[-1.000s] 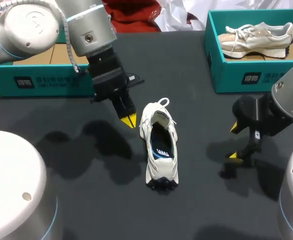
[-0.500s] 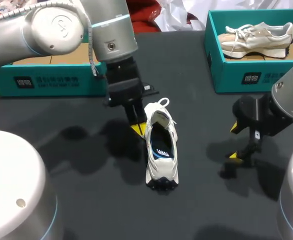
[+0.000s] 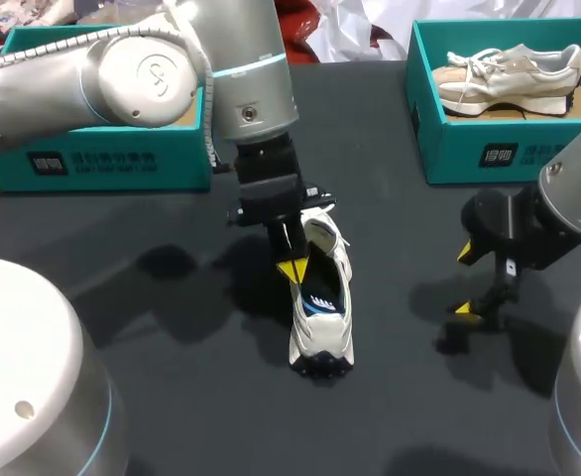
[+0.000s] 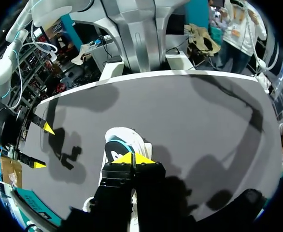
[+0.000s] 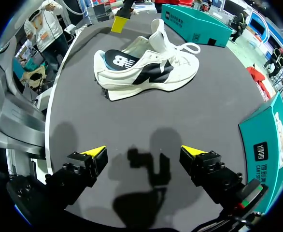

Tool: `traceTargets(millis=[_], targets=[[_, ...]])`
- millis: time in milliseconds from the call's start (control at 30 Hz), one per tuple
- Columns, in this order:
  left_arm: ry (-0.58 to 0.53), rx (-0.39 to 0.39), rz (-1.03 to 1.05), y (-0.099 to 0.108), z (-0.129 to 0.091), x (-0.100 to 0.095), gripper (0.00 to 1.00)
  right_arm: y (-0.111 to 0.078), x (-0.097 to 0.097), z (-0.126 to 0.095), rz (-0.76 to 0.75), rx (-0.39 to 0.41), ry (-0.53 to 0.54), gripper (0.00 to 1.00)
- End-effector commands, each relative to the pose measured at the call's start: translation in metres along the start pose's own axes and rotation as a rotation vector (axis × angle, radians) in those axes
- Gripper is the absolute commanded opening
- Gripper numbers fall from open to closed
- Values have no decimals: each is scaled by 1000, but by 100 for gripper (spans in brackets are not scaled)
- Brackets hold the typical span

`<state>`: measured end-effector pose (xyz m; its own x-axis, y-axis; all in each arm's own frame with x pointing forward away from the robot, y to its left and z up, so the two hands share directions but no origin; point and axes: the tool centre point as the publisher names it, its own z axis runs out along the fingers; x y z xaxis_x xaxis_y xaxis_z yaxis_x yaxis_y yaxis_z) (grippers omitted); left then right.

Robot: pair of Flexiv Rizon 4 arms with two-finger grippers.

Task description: Take the shoe out of the shoebox, open the shoe tongue, remove and reinsert the insole, then place the shoe into the shoebox

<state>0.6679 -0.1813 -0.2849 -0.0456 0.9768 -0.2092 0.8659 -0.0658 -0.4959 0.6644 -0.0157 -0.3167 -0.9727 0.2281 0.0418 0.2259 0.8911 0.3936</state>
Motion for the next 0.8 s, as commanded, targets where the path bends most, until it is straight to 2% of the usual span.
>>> traceTargets(millis=[33,467,800], targets=[[11,-12,10,-1,17,-1,0,0,2,0,1,1,-3,100],[36,-28,5,8,48,-8,0,0,2,0,1,1,-3,100],[42,-68,-27,19,73,-18,0,0,2,0,1,1,-3,100]])
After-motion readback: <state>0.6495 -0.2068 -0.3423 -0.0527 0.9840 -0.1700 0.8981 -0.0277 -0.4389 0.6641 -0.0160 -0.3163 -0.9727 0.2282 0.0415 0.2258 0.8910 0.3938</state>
